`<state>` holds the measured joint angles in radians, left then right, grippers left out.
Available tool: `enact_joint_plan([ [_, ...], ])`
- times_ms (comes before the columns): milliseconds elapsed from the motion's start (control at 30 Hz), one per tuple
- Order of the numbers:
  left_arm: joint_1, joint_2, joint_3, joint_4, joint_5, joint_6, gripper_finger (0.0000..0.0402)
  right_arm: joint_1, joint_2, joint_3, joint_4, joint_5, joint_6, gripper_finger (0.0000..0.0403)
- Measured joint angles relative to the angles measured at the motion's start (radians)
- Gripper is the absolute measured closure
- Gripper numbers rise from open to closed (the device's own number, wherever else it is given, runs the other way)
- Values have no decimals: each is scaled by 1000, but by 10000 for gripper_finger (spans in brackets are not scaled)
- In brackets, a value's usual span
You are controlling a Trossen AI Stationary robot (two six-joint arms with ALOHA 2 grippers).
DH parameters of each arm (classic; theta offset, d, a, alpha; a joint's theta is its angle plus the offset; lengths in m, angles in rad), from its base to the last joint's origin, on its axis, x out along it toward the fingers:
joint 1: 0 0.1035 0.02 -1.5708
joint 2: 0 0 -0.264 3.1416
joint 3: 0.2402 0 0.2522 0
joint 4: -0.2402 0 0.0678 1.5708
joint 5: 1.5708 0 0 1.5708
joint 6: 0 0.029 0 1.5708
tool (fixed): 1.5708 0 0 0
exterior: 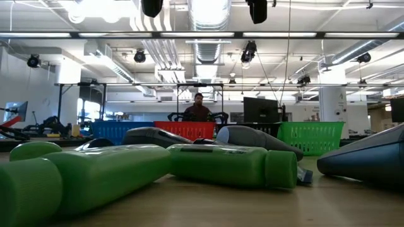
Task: Pick & Place Travel size toiletries
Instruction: Put the razor into the green basket
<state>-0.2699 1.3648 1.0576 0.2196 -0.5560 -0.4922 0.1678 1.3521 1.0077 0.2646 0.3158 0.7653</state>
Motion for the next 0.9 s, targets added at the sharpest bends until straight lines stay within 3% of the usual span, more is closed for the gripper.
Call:
enact_joint_plan([
  [300, 5, 3, 0, 0, 3, -2, 374, 0, 3, 0, 1, 0, 2, 244],
  [700, 5, 4, 0, -6, 13, -2, 371, -2, 9, 0, 1, -1, -25, 369],
  [900, 6, 5, 0, -7, 15, -5, 344, -2, 9, 0, -21, 6, -31, 375],
])
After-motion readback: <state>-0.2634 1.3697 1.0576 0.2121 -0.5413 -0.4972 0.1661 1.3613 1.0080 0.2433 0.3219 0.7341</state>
